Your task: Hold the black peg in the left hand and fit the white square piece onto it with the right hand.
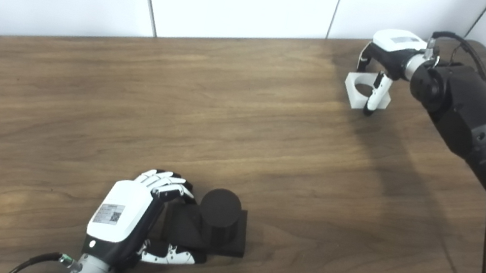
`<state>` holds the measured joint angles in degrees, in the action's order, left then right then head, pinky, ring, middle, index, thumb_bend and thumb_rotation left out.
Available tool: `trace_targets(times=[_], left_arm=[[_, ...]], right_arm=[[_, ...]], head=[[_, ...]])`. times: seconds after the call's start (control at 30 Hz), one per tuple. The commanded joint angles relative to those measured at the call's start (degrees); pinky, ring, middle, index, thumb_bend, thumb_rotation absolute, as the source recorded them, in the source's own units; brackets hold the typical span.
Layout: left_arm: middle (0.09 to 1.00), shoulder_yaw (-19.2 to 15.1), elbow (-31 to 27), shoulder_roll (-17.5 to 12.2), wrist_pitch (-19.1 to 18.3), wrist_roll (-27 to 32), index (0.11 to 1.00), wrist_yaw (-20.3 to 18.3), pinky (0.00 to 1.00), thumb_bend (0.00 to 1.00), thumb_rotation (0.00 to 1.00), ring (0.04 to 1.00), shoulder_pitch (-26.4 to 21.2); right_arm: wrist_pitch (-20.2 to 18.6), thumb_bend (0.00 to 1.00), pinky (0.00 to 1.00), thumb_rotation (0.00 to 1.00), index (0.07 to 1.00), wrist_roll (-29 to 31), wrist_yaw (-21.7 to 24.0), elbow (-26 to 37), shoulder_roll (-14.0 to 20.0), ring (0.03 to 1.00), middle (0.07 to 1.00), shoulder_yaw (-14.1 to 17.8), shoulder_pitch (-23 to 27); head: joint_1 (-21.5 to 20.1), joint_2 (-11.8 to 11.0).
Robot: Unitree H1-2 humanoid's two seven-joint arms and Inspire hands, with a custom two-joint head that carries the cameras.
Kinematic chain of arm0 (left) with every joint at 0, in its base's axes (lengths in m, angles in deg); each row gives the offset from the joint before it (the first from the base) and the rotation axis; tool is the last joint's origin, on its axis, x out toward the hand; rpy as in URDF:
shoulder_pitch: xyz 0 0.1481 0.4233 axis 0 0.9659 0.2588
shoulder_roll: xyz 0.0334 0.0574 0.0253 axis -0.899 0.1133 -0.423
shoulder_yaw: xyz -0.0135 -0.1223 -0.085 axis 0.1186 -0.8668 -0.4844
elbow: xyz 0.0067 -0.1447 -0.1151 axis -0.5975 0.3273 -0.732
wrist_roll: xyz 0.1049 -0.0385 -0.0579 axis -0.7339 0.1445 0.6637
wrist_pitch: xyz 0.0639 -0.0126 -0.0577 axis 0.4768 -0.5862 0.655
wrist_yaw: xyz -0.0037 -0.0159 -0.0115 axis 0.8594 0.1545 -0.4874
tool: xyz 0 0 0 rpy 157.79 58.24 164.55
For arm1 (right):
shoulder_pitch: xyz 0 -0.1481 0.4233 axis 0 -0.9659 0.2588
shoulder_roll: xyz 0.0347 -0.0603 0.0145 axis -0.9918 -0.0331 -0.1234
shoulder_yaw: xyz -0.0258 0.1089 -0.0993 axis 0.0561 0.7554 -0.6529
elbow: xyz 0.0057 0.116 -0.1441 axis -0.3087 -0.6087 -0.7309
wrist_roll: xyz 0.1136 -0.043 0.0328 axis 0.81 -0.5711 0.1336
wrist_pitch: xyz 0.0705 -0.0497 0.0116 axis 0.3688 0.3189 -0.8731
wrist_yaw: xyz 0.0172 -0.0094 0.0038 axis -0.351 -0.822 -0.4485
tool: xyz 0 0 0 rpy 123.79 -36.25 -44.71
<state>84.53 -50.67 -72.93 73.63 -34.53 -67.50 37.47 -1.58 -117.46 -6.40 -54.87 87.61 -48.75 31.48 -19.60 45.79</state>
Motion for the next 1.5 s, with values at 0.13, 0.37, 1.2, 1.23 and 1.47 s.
trace_targets(times=[0.13, 0.37, 1.2, 1.23, 1.47], left_arm=[[0.752, 0.0, 0.1, -1.2, 0.3, -0.2, 0.489, -1.0, 0.86, 0.51, 0.05, 0.805, 1.7], [0.748, -0.1, 1.0, -1.3, 1.1, 0.3, 0.489, -0.2, 0.85, 0.51, 0.05, 0.8, 2.1], [0.769, 0.7, 4.8, -1.0, 2.9, -0.6, 0.49, 4.4, 0.89, 0.51, 0.05, 0.827, 2.9], [0.768, 0.8, 4.8, -1.0, 2.9, -0.8, 0.49, 4.4, 0.89, 0.51, 0.05, 0.825, 2.8], [0.761, 1.3, 4.9, -0.5, 2.5, -1.8, 0.489, 5.0, 0.87, 0.51, 0.05, 0.816, 2.4]], right_arm=[[-1.5, 0.52, 0.9, 0.14, 0.485, -1.7, 0.0, -0.8, 0.4, 0.866, 0.76, -0.7, 1.4], [0.4, 0.52, 0.89, 0.13, 0.484, -1.2, -2.5, -1.1, 0.1, 0.855, 0.743, -0.7, 0.3], [1.4, 0.52, 0.97, 0.13, 0.486, -0.5, 5.3, 25.8, 1.0, 0.861, 0.767, 1.7, -5.4], [1.2, 0.52, 0.97, 0.13, 0.486, -0.7, 5.9, 27.5, 1.0, 0.859, 0.766, 1.9, -5.9], [0.5, 0.52, 0.95, 0.13, 0.485, 0.2, 11.1, 40.4, 0.6, 0.853, 0.756, 4.4, -9.8]], head=[[-0.9, -1.6], [-1.3, -4.5], [2.6, -7.3], [3.0, -7.3], [5.4, -6.4]])
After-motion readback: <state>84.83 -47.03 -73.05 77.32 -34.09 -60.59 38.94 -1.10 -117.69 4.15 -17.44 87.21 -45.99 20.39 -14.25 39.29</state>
